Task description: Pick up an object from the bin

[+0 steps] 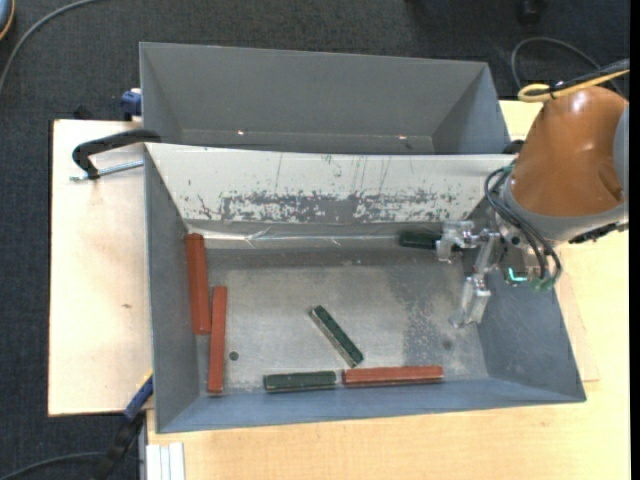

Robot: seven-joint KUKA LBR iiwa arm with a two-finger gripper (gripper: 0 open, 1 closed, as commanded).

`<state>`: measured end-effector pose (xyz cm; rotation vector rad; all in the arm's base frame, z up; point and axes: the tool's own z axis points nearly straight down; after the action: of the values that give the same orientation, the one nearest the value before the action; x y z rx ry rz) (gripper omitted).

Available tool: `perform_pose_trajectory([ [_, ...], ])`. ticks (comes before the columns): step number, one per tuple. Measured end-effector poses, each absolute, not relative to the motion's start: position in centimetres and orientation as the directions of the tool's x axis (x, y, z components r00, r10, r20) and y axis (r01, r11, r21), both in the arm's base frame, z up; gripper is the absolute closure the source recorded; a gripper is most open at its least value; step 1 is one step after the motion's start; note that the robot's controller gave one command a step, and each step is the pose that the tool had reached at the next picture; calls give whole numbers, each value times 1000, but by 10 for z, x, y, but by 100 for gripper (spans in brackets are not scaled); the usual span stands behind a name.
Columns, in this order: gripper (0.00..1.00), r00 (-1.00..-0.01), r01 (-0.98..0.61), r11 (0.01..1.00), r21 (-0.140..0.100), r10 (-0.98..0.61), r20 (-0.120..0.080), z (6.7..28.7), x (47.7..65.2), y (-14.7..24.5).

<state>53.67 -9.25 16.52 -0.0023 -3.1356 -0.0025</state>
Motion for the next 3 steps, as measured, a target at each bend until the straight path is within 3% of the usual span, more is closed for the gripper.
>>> perform_pose_trajectory([
  [1, 0, -973, -233, 973, 4, -233, 2, 131, 502, -27],
  [2, 0, -957, -289, 957, 4, -289, -9, 140, 518, 55],
  [3, 0, -859, -512, 859, 2, -512, 3, 70, 531, 59],
])
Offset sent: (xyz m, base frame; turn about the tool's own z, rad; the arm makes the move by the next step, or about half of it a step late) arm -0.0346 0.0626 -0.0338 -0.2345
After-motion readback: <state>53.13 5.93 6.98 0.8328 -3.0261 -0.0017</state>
